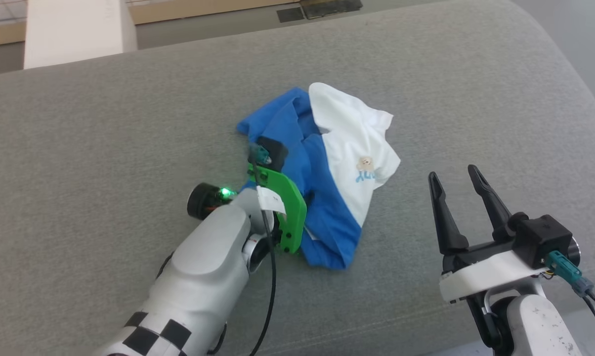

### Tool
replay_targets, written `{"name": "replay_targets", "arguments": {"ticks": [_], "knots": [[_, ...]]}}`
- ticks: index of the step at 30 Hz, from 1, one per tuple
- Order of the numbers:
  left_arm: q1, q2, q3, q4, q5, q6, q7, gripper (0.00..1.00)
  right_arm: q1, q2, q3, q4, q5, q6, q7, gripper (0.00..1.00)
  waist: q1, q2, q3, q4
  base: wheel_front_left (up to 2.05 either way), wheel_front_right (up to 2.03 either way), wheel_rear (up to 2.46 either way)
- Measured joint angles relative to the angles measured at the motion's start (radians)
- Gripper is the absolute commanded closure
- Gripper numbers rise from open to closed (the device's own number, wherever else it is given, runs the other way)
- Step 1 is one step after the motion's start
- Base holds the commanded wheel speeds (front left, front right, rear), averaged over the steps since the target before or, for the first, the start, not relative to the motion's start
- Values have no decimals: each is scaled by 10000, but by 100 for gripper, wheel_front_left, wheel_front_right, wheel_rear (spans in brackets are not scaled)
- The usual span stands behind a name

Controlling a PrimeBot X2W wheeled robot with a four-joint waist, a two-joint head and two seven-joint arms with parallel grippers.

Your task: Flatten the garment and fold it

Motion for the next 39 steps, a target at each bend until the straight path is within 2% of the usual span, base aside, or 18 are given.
{"name": "replay_targets", "arguments": {"ticks": [5, 7, 10, 14, 16, 20, 24, 30, 39], "knots": [[0, 165, 594, -1028, 19, 247, -2575, 0, -1, 4, -67, 4, -8, 0, 0, 0, 0, 0, -124, 431, 0, 0, 0], [12, 382, 800, -1574, 199, 447, -3870, 0, 0, 2, -136, 2, -19, 0, 2, 0, 0, 0, -208, 629, 0, 0, 0], [245, 834, 1208, -2291, 489, 765, -5072, 0, 5, 6, -222, -31, -90, 0, 21, 0, 0, 0, -358, 904, 0, 0, 0], [1221, 1455, 1960, -3430, 652, 1198, -5331, 0, 107, 4, -370, -155, -203, 0, 81, 0, 0, 0, -568, 1242, 0, 0, 0], [1927, 1747, 2615, -4447, 842, 1379, -5356, 0, 205, 6, -445, -209, -232, 0, 151, 0, 0, 0, -676, 1417, 0, 0, 0], [3518, 2111, 3624, -5850, 1331, 1501, -5359, 0, 359, 6, -581, -305, -286, 0, 217, 0, 0, 0, -872, 1698, 0, 0, 0], [4984, 2197, 4385, -6485, 1528, 1453, -5359, 0, 503, 6, -663, -385, -286, 0, 288, 0, 0, 0, -1032, 1911, 0, 0, 0], [6222, 2142, 5055, -6907, 1979, 1223, -5361, 0, 736, 6, -844, -443, -286, 0, 372, 0, 0, 0, -1139, 2101, 0, 0, 0], [6890, 1718, 5340, -7078, 2481, 1057, -5359, 0, 793, 6, -859, -439, -286, 0, 449, 0, 0, 0, -1115, 2040, 0, 0, 0]]}}
